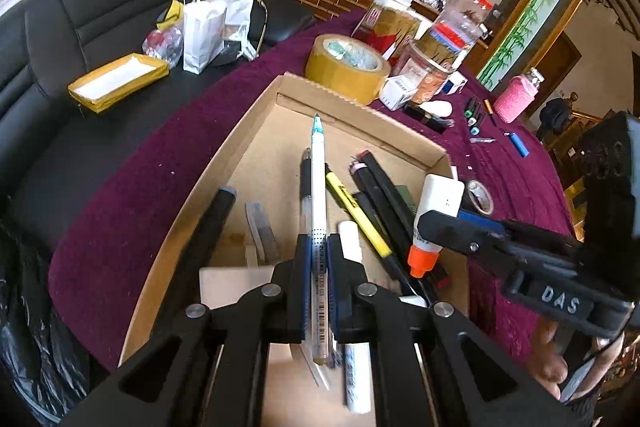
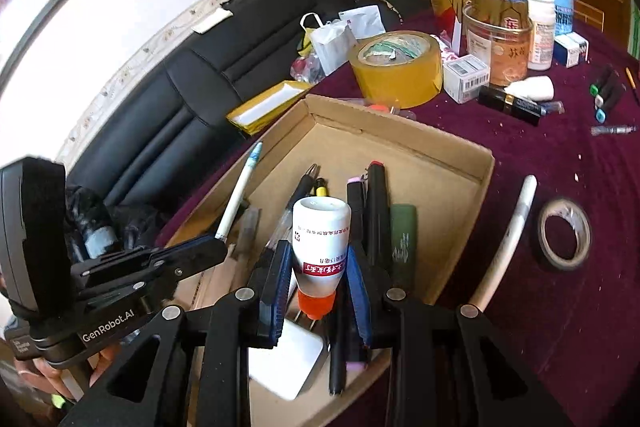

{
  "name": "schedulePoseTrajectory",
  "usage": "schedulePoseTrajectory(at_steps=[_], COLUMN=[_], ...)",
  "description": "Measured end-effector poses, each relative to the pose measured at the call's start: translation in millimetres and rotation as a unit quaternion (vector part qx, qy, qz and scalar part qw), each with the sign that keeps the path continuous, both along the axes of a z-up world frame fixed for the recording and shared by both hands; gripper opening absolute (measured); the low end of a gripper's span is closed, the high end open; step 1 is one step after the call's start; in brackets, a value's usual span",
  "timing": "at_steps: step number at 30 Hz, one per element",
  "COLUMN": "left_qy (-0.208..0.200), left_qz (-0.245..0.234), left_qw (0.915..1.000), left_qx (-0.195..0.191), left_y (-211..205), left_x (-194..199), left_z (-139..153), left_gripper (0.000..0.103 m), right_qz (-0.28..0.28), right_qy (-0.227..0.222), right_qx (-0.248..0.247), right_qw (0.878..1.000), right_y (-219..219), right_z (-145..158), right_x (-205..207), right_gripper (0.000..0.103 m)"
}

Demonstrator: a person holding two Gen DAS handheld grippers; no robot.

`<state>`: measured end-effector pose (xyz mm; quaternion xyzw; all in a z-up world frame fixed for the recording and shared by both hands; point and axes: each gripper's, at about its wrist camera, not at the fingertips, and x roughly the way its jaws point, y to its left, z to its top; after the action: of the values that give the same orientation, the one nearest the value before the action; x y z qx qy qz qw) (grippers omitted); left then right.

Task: Organize rigid objects
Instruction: 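Carry the glue bottle and white marker into the tray and lower them, then open both grippers and move them back over the table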

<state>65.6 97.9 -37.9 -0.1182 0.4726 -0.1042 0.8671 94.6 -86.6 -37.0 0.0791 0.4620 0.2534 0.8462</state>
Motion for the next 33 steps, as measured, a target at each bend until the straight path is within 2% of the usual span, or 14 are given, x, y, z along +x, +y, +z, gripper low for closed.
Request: schedulePoseTrajectory(at_steps=[9,18,24,28,31,32,33], left_qy=[0.029,0.031,0.044,0.048,0.051,0.047,0.042], left_qz=[-0.012,-0.019,-0.027,-0.026,-0.021,-0.021,-0.024], left_qw=[0.9992,0.9966,0.9944,0.9943,0.9954,0.9966,0.9974], left_qx=[0.023,0.074,0.093,0.091,0.078,0.065,0.053], left_y=[-3.4,-12.8,-18.1,-16.7,-11.7,-9.0,-8.1], left_x=[31.7,49.1,55.0,56.0,55.9,54.8,53.1], left_z=[-17.6,-17.3,-26.0,-28.7,-28.0,-25.6,-22.9], left_gripper=[0.007,0.007,0.007,0.008,0.016,0.025,0.045], right_qz=[-0.005,-0.014,-0.013,-0.013,-0.016,-0.017,-0.017], right_qy=[0.003,0.007,0.002,-0.004,0.001,0.001,-0.001], right_qx=[-0.019,-0.031,-0.032,-0.038,-0.037,-0.034,-0.033], right_qw=[1.000,0.999,0.999,0.999,0.999,0.999,0.999], right_y=[13.2,16.8,18.3,23.0,22.7,21.7,21.3], right_z=[-12.9,-26.1,-27.4,-28.9,-27.9,-26.7,-24.3], right_x=[17.7,23.7,22.7,21.8,20.8,19.7,17.8], right_gripper=[0.031,0.031,0.031,0.031,0.031,0.033,0.035])
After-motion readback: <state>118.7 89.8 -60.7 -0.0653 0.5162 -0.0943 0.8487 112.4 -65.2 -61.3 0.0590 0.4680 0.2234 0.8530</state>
